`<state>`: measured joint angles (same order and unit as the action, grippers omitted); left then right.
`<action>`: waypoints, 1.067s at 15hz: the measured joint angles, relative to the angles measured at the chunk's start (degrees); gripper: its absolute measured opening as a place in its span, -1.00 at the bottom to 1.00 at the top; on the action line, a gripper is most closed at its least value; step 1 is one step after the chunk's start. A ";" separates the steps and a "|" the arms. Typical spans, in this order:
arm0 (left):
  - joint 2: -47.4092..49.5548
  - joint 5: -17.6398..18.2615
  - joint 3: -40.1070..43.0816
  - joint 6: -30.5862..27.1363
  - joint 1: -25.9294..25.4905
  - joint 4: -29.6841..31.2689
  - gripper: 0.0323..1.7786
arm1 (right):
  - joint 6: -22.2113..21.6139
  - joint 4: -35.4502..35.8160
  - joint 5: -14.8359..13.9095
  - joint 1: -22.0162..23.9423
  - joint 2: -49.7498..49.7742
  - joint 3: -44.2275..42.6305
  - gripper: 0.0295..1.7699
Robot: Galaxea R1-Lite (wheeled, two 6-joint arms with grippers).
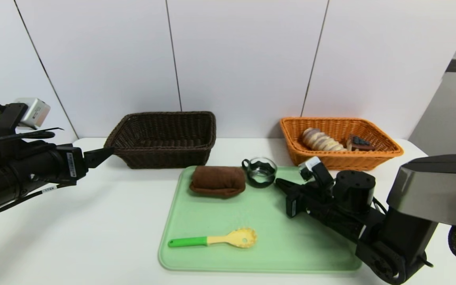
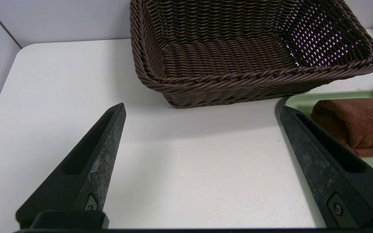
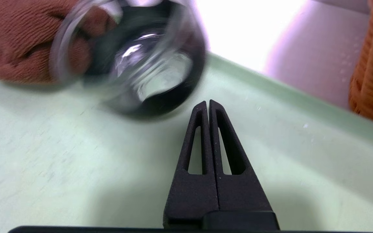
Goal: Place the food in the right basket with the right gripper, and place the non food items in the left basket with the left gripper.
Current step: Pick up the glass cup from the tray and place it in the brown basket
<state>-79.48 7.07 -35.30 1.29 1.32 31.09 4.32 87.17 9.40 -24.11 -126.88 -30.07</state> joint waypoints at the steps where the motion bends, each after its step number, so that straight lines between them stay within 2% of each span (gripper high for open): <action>1: 0.10 0.00 0.00 -0.04 0.00 -0.02 0.90 | 0.06 -0.02 -0.12 -0.16 0.37 0.89 -0.98; 3: 0.22 0.00 0.00 0.00 0.00 -0.05 0.90 | -0.21 -0.02 -0.34 -0.27 0.96 1.61 -0.98; 6: 0.44 0.00 0.05 -0.11 0.00 -0.05 0.90 | -0.16 0.00 -0.78 -0.52 1.57 2.11 -0.38; 9: 0.84 -0.02 0.06 -0.26 0.00 -0.06 0.90 | 0.11 -0.02 -1.49 -0.59 1.80 2.46 0.05; 12: 1.27 0.01 0.17 -0.26 0.00 -0.06 0.90 | -0.10 -0.02 -1.44 -1.18 1.96 2.68 0.33; 16: 1.65 0.10 0.41 -0.41 0.00 -0.09 0.90 | -0.51 -0.02 -1.22 -3.15 1.91 1.08 0.57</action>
<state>-77.84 7.17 -34.89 0.88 1.32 31.00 3.80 87.15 8.18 -27.26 -124.97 -28.99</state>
